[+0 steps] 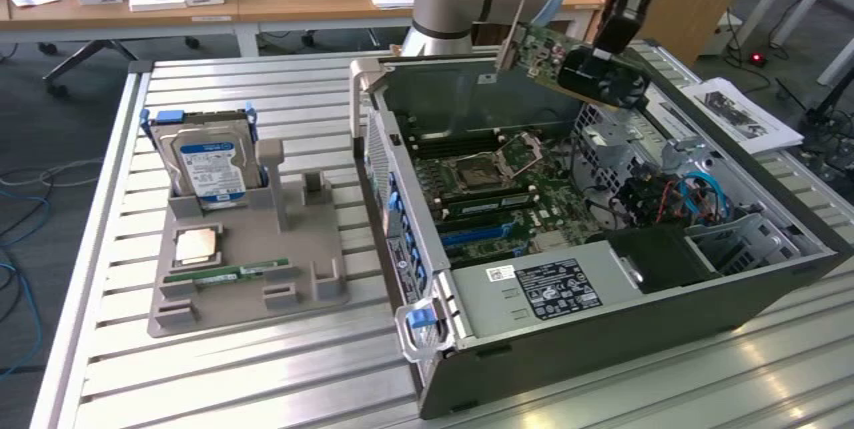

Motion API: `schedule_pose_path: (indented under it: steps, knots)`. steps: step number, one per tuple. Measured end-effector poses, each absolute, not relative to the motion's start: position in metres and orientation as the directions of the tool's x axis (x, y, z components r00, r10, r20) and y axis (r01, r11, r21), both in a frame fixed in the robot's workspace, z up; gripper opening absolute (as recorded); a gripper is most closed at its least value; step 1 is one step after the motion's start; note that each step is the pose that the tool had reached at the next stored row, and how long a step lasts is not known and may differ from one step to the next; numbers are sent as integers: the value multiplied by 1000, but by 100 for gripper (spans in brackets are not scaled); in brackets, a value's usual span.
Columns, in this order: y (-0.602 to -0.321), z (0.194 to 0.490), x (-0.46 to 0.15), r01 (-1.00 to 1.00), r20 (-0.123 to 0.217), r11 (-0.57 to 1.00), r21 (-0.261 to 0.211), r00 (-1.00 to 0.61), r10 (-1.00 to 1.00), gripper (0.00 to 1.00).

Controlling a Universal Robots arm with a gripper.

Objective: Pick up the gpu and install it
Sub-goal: 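Insert the gpu into the slot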

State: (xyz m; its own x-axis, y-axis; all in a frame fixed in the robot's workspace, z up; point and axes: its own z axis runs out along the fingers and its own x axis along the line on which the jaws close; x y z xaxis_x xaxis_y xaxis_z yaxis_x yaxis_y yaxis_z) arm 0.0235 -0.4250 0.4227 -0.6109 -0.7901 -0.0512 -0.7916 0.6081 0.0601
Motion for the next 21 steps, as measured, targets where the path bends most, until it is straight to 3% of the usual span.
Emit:
schedule_pose_path:
  steps: [21]
  knots:
    - [-425,423,23,-948,-51,313,60,-316,-947,27]
